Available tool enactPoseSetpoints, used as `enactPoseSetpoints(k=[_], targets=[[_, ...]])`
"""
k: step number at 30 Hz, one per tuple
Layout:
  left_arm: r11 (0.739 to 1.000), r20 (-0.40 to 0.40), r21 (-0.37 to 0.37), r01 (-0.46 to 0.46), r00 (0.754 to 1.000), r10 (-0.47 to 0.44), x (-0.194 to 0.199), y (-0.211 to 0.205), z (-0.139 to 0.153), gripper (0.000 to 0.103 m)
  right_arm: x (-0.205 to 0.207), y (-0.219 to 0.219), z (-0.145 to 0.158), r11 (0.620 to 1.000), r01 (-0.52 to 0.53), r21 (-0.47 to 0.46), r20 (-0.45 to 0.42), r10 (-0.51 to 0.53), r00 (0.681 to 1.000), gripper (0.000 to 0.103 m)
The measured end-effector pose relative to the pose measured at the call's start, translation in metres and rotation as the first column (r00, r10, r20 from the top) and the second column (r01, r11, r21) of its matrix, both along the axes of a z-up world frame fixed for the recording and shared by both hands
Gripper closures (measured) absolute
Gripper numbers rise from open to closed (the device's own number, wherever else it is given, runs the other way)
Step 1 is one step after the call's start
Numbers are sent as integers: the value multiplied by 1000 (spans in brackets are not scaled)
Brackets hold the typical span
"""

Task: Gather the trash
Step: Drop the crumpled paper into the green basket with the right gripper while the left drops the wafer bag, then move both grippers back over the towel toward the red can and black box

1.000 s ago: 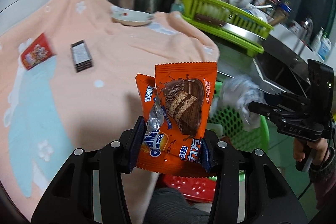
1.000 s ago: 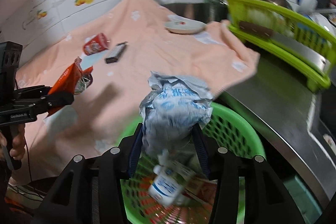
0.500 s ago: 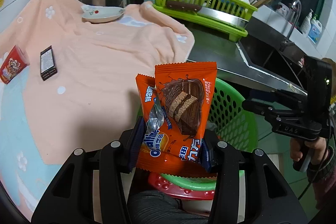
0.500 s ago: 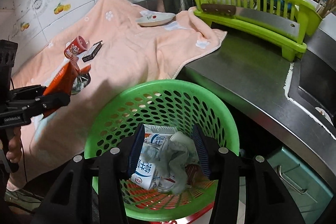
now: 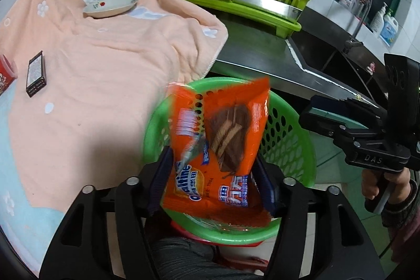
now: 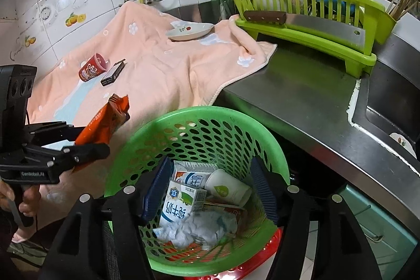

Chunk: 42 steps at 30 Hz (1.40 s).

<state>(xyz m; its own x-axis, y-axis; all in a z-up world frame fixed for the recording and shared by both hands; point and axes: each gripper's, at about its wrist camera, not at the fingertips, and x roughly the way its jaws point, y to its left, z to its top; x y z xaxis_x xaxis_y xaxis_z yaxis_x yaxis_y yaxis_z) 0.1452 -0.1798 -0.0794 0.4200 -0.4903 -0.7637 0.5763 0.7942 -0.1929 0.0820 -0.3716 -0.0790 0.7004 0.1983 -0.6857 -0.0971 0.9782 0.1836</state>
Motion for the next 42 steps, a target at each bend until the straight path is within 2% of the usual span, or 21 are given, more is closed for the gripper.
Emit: enactPoseSetpoints(k=[8, 16, 23, 33, 42], targets=[[1000, -6, -16, -9, 1000, 9, 2, 9, 1, 33, 6, 5, 1, 1000, -17, 6, 2, 17, 1000, 41], [999, 10, -13, -49, 999, 50, 8, 27, 9, 32, 16, 20, 10, 998, -56, -9, 23, 56, 998, 36], [993, 42, -6, -122, 992, 122, 23, 62, 22, 32, 36, 44, 18, 993, -114, -8, 32, 114, 993, 31], [961, 94, 38, -273, 959, 269, 60, 135, 38, 32, 88, 93, 29, 976, -214, 31, 25, 213, 977, 29], [912, 120, 69, -404, 911, 395, 96, 201, 47, 32, 149, 159, 38, 953, -303, 12, 22, 302, 953, 29]])
